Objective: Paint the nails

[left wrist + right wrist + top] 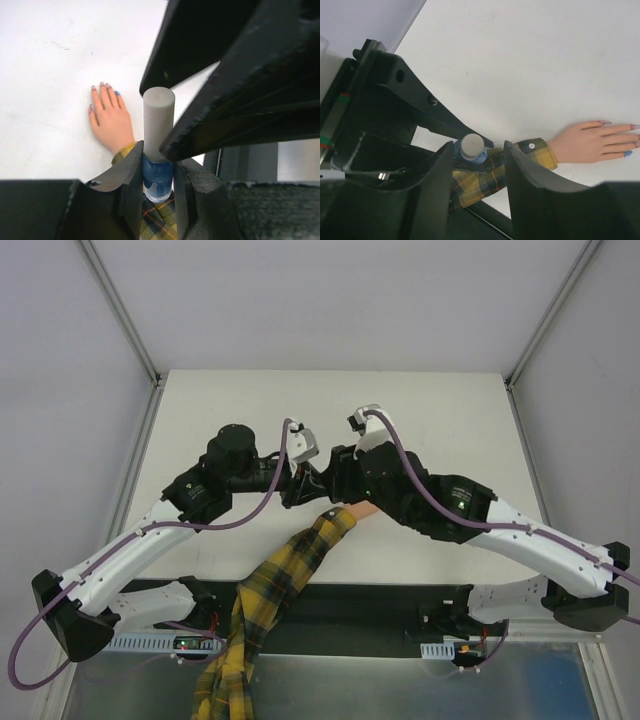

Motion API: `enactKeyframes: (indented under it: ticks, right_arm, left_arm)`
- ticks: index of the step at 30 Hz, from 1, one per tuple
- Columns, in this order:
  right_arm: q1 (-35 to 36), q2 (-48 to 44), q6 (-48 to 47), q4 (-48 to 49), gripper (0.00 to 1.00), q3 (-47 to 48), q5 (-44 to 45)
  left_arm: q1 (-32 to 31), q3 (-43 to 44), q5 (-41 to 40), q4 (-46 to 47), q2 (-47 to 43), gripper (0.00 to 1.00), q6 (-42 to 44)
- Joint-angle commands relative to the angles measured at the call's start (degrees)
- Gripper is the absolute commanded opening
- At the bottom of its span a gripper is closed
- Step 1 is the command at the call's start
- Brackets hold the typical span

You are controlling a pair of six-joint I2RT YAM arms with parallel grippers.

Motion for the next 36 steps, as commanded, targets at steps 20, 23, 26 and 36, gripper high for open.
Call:
enactKeyframes:
  ticks: [20,23,26,36]
  right_arm:
    - [-14.34,-8.36,-26.94,1.13,0.54,-1.17,-59.72]
    - [-14.78,-7.48,-27.11,1.22,0.44,-1.43,-61.30]
    - [-14.87,-6.69,-27.11,1.22,0.41,-1.70,-62.80]
    - [-15.13,-5.63,-26.50,1.57,0.21,-2.40,-64.12]
  left_arm:
    - [0.82,1.65,39.98,5.90,4.28,0.00,-4.67]
    - [0.90,1.65,40.06,5.90,4.37,0.00,-4.75]
    - [1.08,1.65,39.98,5.90,4.20,0.00,-4.67]
    - [1.43,1.65,38.75,6.16,3.49,0.00,-4.67]
